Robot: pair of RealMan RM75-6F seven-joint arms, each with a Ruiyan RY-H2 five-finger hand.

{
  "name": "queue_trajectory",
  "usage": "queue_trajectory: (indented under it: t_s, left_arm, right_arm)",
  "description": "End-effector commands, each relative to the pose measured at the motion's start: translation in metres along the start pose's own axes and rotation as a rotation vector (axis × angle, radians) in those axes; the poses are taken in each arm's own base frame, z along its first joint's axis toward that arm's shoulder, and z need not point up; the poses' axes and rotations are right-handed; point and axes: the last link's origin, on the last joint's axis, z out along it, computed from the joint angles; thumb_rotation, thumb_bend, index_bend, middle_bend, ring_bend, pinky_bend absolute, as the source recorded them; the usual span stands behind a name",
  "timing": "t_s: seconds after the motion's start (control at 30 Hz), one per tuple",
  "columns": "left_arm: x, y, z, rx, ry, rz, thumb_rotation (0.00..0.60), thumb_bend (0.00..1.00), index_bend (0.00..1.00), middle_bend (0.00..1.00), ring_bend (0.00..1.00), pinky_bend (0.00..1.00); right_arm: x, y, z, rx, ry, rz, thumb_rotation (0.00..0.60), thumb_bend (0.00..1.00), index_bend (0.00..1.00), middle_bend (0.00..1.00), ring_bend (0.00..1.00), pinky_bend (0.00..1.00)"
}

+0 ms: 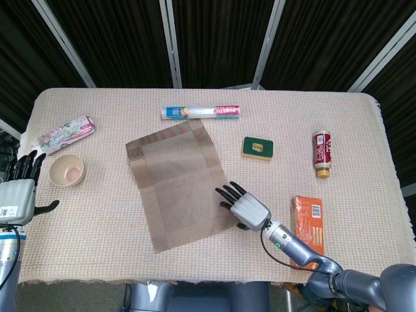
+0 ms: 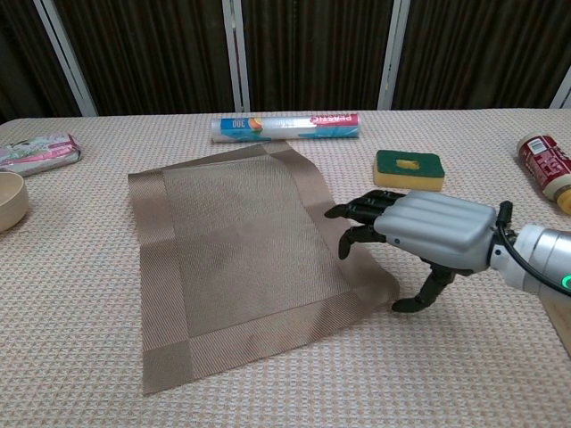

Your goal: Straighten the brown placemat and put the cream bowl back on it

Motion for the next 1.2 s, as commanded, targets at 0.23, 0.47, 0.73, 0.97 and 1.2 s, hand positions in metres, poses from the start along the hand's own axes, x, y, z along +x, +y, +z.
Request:
queue_trajectory:
  t_s: [0.23,0.47,0.73,0.97,1.2]
  left_arm:
    - [0.0,0.0,0.0,-0.002,-0.004,-0.002,0.6,0.06,0.0,0.0,0.0,0.0]
    - [0.001,-0.001,0.0,-0.003,-0.002,-0.005,0.6,0.06,0.0,0.0,0.0,0.0]
    - [0.001,-0.001,0.0,-0.006,-0.003,-0.01,0.6,0.06,0.0,0.0,0.0,0.0]
    - [0.001,-0.001,0.0,-0.009,-0.01,-0.016,0.6,0.06,0.0,0.0,0.0,0.0]
    - [0.001,0.0,-0.003,-0.022,-0.02,-0.025,0.6,0.06,0.0,0.0,0.0,0.0]
  right_arm:
    - [0.002,-0.009,0.003,0.014,0.006,0.03,0.6,0.22,0.34,0.02,0.0,0.0]
    - [0.001,-0.016,0.003,0.026,0.02,0.063,0.6,0.36,0.54,0.04,0.0,0.0]
    - [-0.003,-0.02,0.0,0.036,0.021,0.068,0.6,0.39,0.63,0.06,0.0,0.0]
    - [0.001,-0.021,-0.022,0.077,0.035,0.051,0.6,0.39,0.65,0.09,0.0,0.0]
    - [0.021,0.007,-0.081,0.121,0.075,-0.069,0.6,0.39,0.65,0.11,0.0,0.0]
